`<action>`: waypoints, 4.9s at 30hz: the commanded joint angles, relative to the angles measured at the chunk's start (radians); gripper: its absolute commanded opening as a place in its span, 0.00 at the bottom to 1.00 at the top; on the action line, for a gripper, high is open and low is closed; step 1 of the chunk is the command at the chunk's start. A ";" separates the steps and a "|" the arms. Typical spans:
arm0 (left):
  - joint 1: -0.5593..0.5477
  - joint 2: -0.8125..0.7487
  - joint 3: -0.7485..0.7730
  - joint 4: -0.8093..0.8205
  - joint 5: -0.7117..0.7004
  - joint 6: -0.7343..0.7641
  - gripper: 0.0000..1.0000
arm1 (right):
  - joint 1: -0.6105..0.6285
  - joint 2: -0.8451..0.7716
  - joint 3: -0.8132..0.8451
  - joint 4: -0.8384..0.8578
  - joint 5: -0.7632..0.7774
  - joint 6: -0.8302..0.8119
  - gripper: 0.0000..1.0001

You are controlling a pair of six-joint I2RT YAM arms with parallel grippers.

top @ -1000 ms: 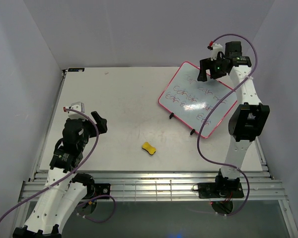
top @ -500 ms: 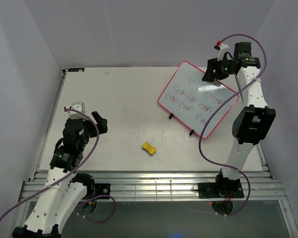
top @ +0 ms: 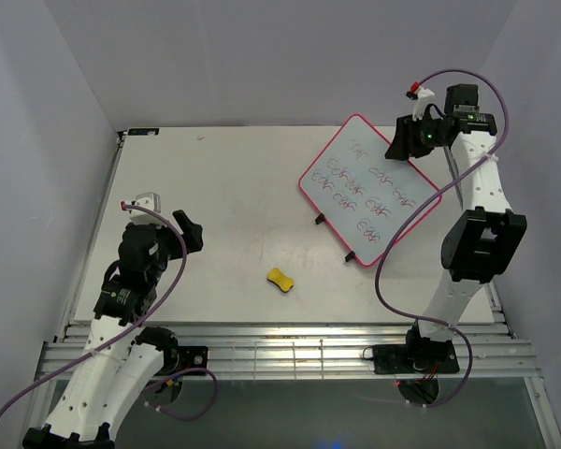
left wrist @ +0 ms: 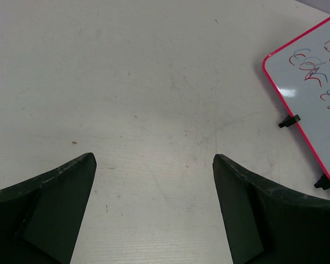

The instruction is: Erase the whiteboard

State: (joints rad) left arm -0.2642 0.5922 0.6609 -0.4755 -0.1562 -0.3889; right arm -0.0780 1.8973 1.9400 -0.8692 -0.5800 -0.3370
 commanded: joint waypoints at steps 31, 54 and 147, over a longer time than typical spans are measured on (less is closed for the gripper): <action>-0.013 -0.022 -0.006 0.018 -0.006 0.010 0.98 | 0.000 0.060 -0.041 -0.034 -0.087 0.069 0.48; -0.015 -0.022 -0.004 0.020 -0.005 0.012 0.98 | 0.020 -0.078 -0.105 -0.017 -0.178 0.102 0.25; -0.851 1.140 0.467 -0.352 -0.391 -1.268 0.87 | 0.440 -1.001 -0.848 0.291 0.197 0.342 0.08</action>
State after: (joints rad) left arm -1.1122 1.7779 1.1656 -0.9760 -0.5388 -1.6928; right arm 0.3611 0.9222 1.0843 -0.6777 -0.3515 0.0303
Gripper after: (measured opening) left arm 0.869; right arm 0.111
